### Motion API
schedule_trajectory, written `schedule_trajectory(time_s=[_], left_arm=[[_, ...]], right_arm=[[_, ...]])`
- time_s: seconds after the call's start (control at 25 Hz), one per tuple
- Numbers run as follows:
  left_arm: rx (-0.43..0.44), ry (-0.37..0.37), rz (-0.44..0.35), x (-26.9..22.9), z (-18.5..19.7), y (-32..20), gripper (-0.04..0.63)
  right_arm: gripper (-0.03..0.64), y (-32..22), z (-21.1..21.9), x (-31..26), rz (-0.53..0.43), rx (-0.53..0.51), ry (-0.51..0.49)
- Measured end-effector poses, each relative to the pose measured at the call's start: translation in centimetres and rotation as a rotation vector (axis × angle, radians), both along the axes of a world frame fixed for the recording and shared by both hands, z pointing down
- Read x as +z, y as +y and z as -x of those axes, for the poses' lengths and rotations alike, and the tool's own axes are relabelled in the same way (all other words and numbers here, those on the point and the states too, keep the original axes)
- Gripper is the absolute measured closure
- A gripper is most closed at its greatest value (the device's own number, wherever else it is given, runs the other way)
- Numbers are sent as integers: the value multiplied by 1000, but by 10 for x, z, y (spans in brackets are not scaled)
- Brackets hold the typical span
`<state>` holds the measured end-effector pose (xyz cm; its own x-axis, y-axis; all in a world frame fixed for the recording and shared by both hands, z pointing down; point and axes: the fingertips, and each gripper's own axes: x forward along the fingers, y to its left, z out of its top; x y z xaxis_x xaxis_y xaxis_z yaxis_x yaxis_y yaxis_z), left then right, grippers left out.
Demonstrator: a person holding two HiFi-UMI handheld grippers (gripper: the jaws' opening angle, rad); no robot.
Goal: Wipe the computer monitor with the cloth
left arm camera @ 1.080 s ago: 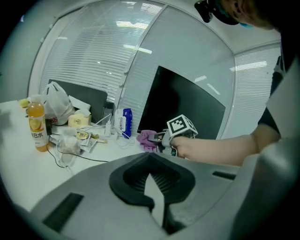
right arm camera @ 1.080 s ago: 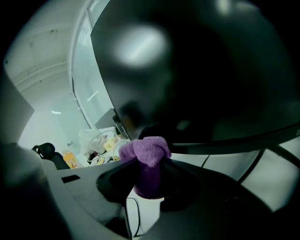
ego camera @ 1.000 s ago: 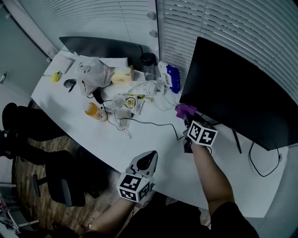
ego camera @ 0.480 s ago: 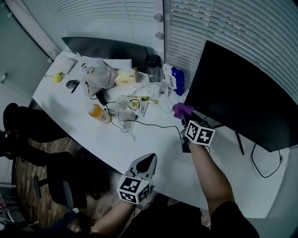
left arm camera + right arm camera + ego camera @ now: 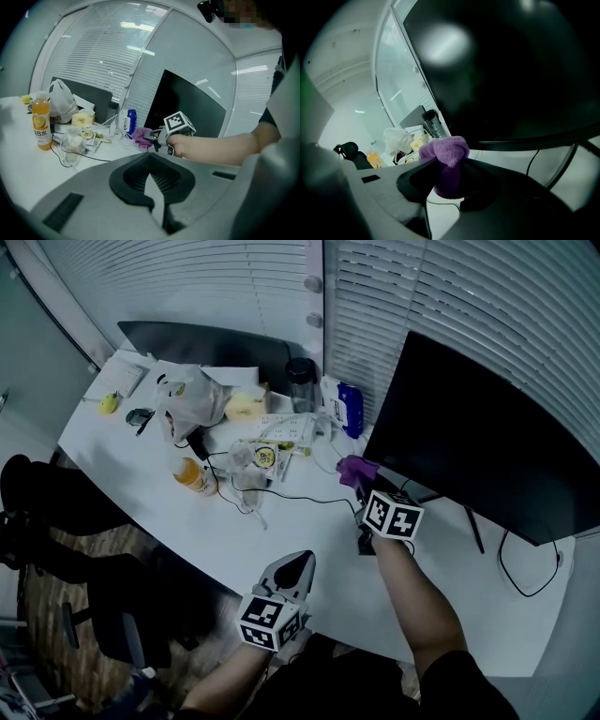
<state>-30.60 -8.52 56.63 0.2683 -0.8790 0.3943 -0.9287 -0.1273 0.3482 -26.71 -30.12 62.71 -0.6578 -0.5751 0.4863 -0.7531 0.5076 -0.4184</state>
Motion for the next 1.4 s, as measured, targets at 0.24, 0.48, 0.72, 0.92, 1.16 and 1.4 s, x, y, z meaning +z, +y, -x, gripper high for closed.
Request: schedule_trajectory(time_s=[0.24,0.48,0.72,0.92,1.16,1.4], left_arm=[[18,4,-6,-2,1,-2,591],[5,-14,-22,-18,-9,-14,591],[-36,-35,-38,-39,-33,-9,591],[-67,-47,-27,-47,-37,-2,591],[-35,-54,-45,-43,-17,-9,591],[90,-73,-28,-32,20,-27,591]], right_arm=[[474,8,3,-10,1,12,0],[474,19,-2,-29,2,-16,-6],[474,29,-13,-46,-2,-51,-40],[474,33,-12,-38,34,-63,-54],[474,26,-1,-25,42,-27,-38],[474,5,13,-12,71,96,-34]])
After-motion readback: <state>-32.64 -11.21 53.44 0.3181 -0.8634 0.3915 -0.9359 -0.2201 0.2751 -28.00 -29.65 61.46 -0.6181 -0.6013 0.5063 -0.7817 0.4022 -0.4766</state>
